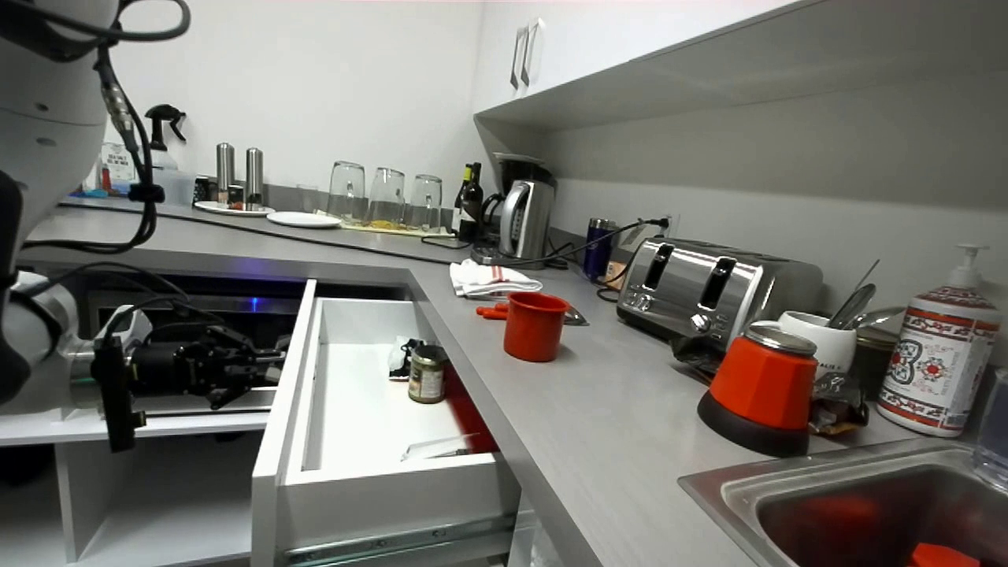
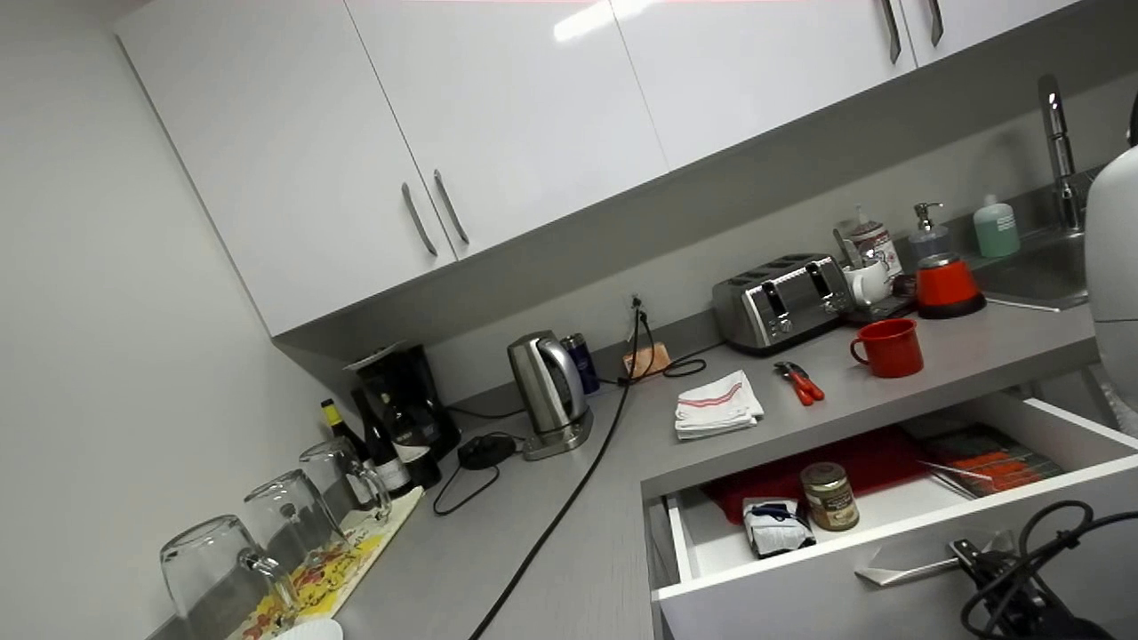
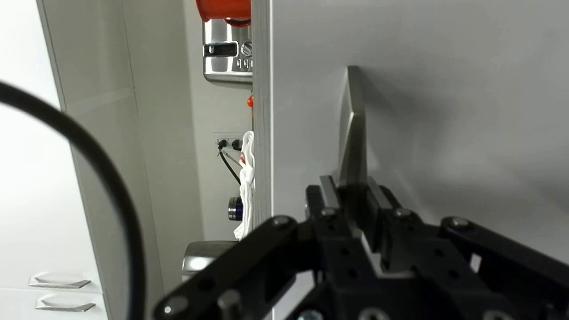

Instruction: Open the top drawer,put the red cup inside and close it

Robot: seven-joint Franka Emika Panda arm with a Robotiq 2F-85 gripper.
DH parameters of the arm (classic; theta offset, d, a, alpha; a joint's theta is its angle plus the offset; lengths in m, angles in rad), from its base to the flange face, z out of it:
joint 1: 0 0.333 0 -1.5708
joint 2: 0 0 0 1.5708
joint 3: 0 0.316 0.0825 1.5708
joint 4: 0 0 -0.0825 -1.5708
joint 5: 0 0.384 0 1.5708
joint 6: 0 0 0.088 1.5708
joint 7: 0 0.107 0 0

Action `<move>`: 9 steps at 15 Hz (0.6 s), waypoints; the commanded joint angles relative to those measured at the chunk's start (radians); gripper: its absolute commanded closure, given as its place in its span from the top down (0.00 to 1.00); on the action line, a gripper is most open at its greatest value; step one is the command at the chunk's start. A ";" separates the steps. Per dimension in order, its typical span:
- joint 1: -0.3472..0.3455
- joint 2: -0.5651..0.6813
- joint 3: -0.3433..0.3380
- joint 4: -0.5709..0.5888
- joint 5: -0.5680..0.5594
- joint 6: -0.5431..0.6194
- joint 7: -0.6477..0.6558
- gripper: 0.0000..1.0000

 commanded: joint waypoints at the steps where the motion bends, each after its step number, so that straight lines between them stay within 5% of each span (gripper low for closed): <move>1: 0.019 -0.037 0.015 0.003 -0.002 0.024 -0.013 0.04; 2: 0.018 -0.042 0.019 -0.002 0.002 0.031 -0.014 0.04; 3: 0.016 -0.049 0.026 -0.011 0.004 0.043 -0.017 0.36; 9: 0.048 -0.115 0.068 -0.054 -0.016 0.100 0.003 0.79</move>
